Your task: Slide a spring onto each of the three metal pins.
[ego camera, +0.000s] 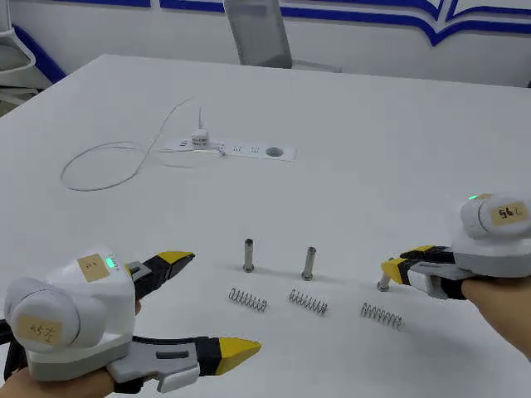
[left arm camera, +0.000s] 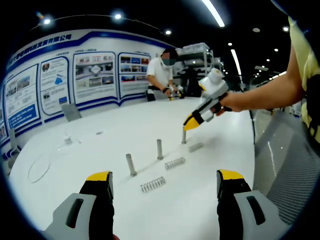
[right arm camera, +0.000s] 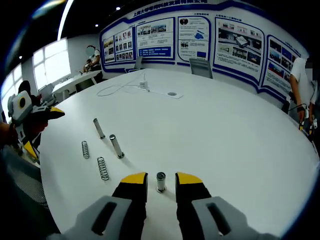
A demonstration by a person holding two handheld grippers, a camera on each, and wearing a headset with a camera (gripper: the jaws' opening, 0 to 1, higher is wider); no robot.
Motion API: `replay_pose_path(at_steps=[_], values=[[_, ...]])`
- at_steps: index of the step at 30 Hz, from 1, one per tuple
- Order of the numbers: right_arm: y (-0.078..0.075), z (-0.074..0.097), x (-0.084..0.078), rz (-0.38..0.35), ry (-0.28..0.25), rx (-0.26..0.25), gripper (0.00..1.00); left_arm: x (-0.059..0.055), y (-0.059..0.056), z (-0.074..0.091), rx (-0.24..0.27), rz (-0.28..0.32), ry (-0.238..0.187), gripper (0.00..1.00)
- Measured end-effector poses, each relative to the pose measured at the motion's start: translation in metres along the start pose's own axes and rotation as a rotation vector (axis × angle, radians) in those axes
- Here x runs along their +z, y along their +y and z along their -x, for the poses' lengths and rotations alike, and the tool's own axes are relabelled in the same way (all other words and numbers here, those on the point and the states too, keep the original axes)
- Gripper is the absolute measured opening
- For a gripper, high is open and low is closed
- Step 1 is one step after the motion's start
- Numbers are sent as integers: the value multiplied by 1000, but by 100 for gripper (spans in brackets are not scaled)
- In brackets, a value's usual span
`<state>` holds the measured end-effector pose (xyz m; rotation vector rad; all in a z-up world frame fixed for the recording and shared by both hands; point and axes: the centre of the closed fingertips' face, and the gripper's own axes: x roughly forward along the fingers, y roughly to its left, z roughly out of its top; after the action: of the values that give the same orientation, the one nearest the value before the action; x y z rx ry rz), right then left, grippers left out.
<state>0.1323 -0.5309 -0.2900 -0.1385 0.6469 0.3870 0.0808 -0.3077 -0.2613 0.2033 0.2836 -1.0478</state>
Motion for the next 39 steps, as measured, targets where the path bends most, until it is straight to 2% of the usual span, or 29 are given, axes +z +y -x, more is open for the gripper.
replay_pose_path(at_steps=[3, 9, 15, 28, 35, 39], values=[[-3, 4, 3, -3, -20, 0, 25, -2, 2, -2, -10, -8, 11, 86], [-2, 14, 1, 5, -28, -3, 27, -3, 5, -9, -37, -30, 34, 83], [1, 23, -2, 15, -42, 1, 33, -11, 10, -18, -56, -42, 62, 81], [7, 46, -12, 67, -112, 38, 60, -25, 17, -28, -90, -53, 107, 78], [13, 58, -17, 107, -154, 75, 76, -31, 18, -34, -115, -65, 129, 77], [8, 61, -24, 120, -141, 60, 74, -35, 19, -37, -130, -70, 141, 74]])
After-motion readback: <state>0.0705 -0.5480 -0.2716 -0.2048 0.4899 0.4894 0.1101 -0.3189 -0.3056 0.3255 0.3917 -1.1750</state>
